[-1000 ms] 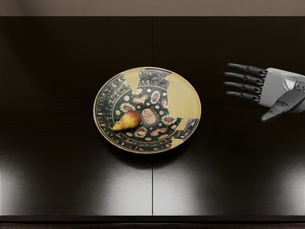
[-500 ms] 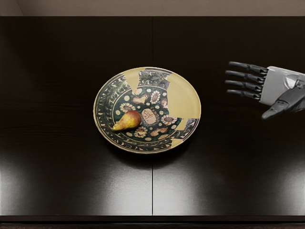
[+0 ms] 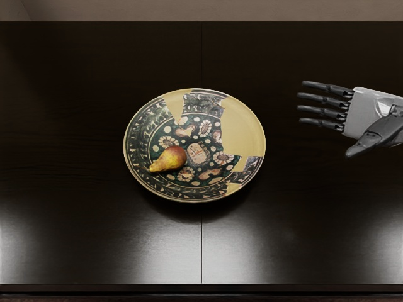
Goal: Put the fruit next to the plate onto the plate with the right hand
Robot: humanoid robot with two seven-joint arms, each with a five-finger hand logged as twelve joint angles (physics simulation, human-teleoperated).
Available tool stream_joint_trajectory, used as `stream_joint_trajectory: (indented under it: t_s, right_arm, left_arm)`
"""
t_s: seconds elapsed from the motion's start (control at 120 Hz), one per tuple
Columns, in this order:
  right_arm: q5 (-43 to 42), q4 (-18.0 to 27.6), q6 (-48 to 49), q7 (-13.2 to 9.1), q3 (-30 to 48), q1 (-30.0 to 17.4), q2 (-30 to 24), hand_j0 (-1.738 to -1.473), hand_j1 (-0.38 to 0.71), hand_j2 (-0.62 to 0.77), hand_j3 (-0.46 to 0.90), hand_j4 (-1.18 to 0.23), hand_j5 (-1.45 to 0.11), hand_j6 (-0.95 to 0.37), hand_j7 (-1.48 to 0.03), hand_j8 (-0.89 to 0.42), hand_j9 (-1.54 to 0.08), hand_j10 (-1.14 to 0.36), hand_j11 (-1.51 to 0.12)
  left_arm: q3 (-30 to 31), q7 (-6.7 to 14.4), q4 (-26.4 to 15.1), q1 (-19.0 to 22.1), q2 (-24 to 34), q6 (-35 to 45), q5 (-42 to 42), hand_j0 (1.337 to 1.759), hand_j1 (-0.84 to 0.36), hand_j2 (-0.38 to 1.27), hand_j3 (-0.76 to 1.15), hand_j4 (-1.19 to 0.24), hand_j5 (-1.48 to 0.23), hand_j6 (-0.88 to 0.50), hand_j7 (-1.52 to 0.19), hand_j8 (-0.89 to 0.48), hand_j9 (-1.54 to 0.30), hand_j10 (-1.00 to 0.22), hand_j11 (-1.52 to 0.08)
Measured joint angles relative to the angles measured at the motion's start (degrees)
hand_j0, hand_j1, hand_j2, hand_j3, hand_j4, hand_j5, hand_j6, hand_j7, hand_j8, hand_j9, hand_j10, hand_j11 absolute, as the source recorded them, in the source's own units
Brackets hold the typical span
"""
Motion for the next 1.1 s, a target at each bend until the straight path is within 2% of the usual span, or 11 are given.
stream_joint_trajectory:
  t_s: [1.1]
  right_arm:
    - [0.0, 0.0, 0.0, 0.0, 0.0, 0.0, 0.0, -1.658, -0.32, 0.0, 0.0, -0.02, -0.03, -0.02, -0.03, -0.02, -0.03, -0.02, -0.03]
  left_arm:
    - [0.0, 0.0, 0.0, 0.0, 0.0, 0.0, 0.0, 1.658, 0.35, 0.0, 0.0, 0.0, 0.0, 0.0, 0.0, 0.0, 0.0, 0.0, 0.0]
